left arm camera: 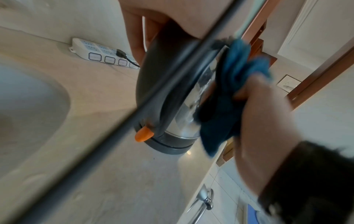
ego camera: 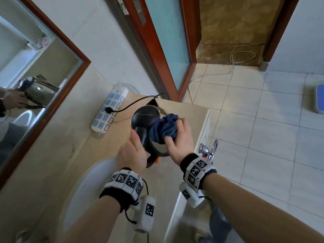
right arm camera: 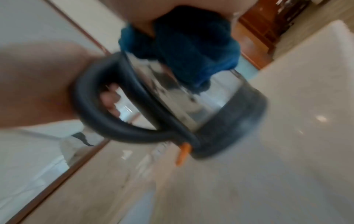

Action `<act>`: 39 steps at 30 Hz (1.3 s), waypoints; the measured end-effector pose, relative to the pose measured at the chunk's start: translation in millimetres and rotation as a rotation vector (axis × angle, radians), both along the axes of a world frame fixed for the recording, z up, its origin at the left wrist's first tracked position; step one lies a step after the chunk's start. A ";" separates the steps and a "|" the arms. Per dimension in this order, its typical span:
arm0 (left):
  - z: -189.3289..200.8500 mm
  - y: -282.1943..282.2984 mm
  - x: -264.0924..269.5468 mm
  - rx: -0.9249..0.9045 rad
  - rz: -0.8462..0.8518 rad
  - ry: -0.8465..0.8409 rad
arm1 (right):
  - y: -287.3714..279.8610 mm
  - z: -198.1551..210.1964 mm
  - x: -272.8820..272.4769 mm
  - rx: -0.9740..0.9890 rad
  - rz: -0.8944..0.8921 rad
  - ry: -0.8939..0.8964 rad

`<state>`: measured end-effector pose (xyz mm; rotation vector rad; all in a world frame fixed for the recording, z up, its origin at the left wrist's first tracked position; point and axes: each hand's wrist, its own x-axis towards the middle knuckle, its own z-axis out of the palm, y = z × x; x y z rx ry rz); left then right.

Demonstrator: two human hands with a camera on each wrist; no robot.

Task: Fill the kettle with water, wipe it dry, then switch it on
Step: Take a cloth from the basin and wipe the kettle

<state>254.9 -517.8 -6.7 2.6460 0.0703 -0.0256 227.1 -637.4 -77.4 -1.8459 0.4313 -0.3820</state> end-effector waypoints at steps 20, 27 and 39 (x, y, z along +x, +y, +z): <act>-12.7 40.6 39.4 -0.045 -0.227 0.033 | -71.2 9.1 78.5 0.340 0.238 0.465; -10.4 49.4 52.0 -0.037 -0.321 0.034 | -75.6 12.7 97.3 0.445 0.334 0.368; -5.2 64.3 100.2 0.170 -0.577 0.066 | -89.6 16.5 119.1 0.342 0.477 0.390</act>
